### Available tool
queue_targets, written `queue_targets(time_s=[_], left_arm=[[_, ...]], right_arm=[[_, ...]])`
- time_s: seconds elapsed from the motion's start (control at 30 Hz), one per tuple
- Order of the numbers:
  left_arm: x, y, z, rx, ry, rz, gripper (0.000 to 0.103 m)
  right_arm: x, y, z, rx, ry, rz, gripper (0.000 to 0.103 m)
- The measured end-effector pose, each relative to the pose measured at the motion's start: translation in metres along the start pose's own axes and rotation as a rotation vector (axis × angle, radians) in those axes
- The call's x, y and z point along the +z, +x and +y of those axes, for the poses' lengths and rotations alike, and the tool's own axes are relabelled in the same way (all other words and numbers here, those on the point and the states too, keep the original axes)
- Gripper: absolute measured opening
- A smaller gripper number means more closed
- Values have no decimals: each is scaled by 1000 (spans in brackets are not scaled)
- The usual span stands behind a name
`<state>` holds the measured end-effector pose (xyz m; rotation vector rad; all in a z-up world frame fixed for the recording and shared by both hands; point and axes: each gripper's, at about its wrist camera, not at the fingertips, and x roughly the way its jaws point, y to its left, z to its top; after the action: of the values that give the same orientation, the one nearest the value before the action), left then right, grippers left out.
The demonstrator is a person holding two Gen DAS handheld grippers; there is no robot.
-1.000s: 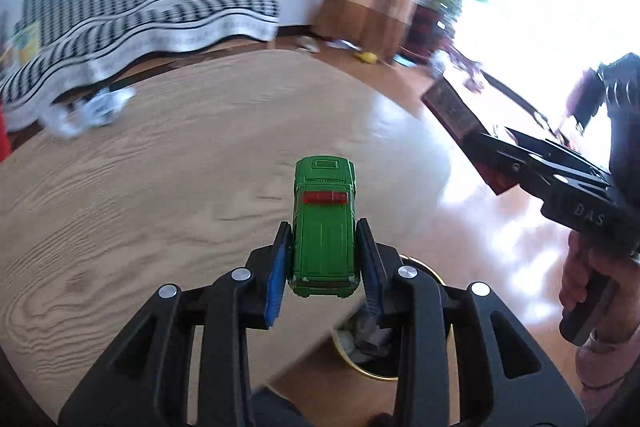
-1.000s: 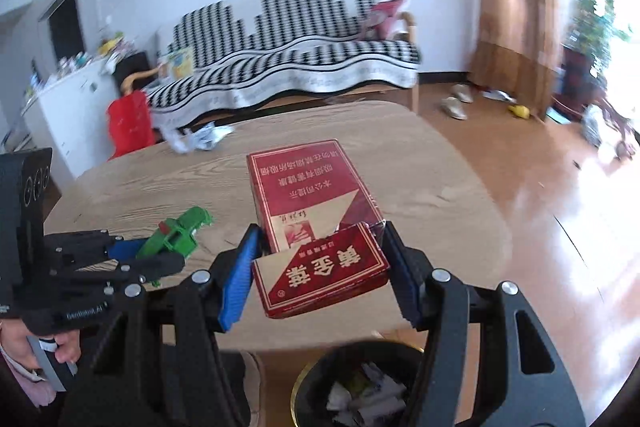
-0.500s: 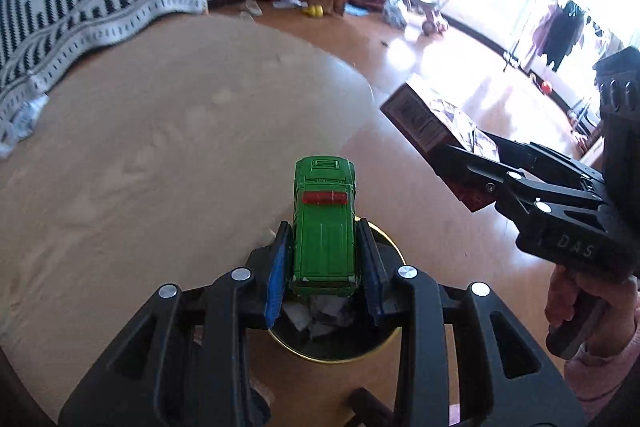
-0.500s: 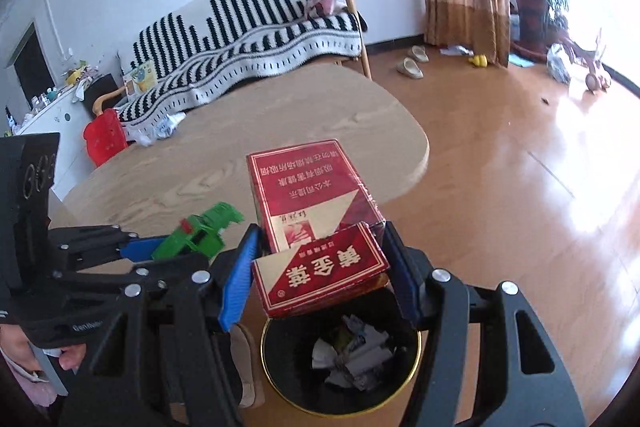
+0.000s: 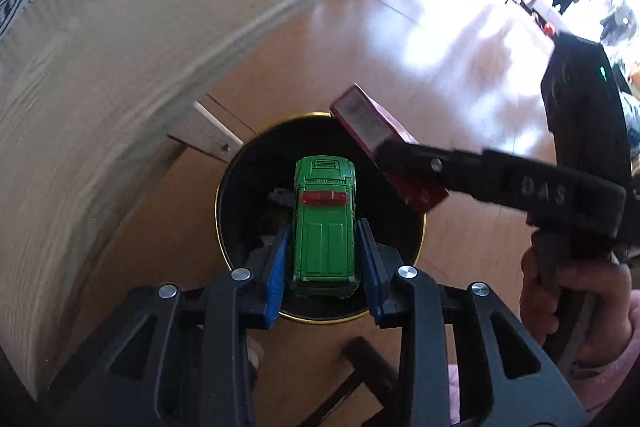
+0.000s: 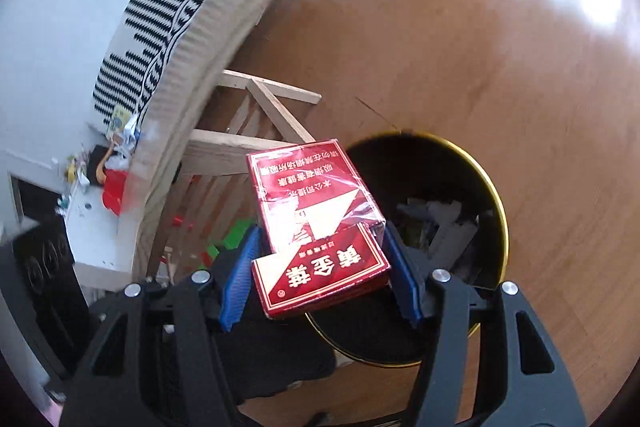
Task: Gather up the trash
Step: 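Carry toy car and cigarette pack over the bin and open both tools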
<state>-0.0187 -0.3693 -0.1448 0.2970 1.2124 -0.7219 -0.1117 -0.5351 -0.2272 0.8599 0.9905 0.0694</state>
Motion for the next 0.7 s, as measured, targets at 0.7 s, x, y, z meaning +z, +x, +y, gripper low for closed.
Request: queue_targets(time_s=[0.7], left_arm=[[-3, 3, -11, -6, 25, 1, 32]], right_arm=[[5, 6, 12, -49, -35, -9, 59]])
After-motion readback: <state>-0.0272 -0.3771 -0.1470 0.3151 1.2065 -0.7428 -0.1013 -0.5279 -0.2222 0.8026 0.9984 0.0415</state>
